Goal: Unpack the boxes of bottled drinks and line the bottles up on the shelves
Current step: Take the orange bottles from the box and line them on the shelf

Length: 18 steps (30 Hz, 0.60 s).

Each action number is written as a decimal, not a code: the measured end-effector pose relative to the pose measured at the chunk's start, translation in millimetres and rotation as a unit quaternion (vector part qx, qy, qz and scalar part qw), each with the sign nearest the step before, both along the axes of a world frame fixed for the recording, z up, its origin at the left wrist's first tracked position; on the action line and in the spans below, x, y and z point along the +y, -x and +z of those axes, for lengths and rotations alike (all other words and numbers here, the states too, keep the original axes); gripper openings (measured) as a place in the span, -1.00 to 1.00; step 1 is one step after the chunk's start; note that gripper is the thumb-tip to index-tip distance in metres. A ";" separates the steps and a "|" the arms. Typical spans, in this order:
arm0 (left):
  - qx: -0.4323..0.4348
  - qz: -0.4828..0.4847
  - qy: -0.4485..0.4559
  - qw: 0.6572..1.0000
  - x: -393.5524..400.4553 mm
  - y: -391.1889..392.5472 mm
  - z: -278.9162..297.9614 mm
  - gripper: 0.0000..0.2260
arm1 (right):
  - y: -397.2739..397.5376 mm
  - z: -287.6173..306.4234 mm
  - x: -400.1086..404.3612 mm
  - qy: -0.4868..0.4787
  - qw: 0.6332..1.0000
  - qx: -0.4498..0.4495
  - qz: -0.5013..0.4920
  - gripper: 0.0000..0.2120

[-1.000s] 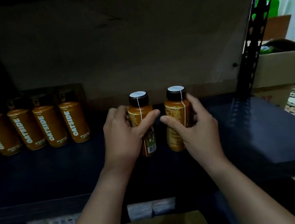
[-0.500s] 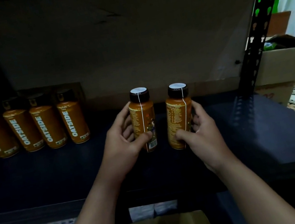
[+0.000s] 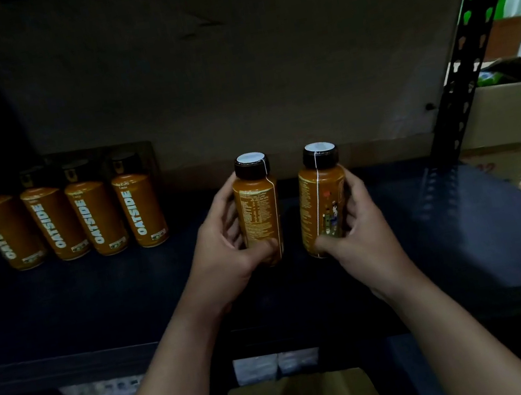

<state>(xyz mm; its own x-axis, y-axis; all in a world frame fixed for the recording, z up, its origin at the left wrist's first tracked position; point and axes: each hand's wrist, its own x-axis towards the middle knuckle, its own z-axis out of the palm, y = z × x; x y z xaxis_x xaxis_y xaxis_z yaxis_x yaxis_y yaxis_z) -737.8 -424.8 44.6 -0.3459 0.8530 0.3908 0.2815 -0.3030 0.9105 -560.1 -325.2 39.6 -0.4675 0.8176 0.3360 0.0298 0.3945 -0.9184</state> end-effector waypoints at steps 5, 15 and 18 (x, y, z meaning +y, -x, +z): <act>0.005 0.063 -0.021 0.998 2.9 -1.2 -1.1 -0.16 | 0.0 -2.7 0.5 -0.003 1.000 0.003 -0.013 -0.07; -0.079 -0.039 0.029 0.996 0.5 12.2 -4.9 -0.08 | 0.1 -3.7 3.5 0.002 1.000 0.008 0.000 0.04; -0.058 0.017 0.017 0.998 0.6 4.7 -4.4 -0.18 | -1.2 -4.1 5.1 0.011 1.000 0.016 0.010 -0.05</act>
